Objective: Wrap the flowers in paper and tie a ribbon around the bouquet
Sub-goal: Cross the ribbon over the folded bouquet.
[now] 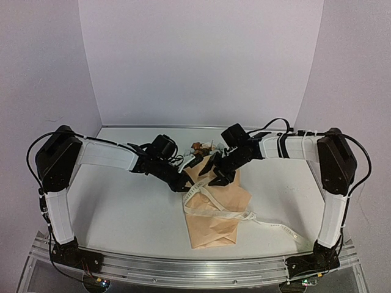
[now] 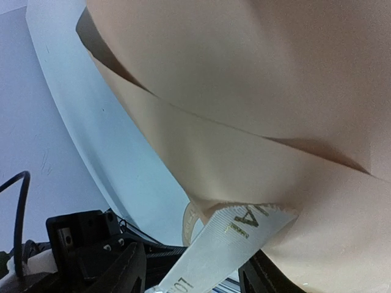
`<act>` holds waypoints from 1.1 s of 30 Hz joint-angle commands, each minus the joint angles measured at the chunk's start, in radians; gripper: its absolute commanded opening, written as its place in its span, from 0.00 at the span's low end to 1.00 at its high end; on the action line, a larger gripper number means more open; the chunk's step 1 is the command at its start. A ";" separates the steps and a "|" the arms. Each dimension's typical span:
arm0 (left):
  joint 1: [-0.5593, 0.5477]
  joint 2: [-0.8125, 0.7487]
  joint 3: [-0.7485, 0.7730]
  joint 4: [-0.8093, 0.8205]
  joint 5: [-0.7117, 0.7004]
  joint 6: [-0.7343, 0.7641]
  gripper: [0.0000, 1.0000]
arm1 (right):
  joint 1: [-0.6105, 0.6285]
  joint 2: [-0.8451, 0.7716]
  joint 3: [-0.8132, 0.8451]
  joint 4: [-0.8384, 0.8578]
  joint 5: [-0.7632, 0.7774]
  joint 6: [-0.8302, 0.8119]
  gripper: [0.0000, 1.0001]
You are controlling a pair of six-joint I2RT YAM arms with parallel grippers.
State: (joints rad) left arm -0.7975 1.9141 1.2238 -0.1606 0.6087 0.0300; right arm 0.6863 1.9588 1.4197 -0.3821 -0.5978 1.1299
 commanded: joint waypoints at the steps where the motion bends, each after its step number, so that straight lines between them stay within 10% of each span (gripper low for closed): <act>1: 0.004 -0.002 0.051 -0.021 0.023 0.025 0.00 | 0.009 0.026 0.009 0.054 0.005 0.042 0.46; 9: 0.005 0.002 0.044 -0.017 0.004 0.022 0.00 | 0.005 -0.032 -0.007 0.056 0.029 0.010 0.00; 33: 0.029 0.002 0.069 0.029 0.020 -0.021 0.00 | 0.074 -0.183 -0.161 0.154 -0.427 -0.132 0.00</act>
State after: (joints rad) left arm -0.7745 1.9147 1.2372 -0.1641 0.6083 0.0180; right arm 0.7229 1.7649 1.3118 -0.2963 -0.9476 0.9743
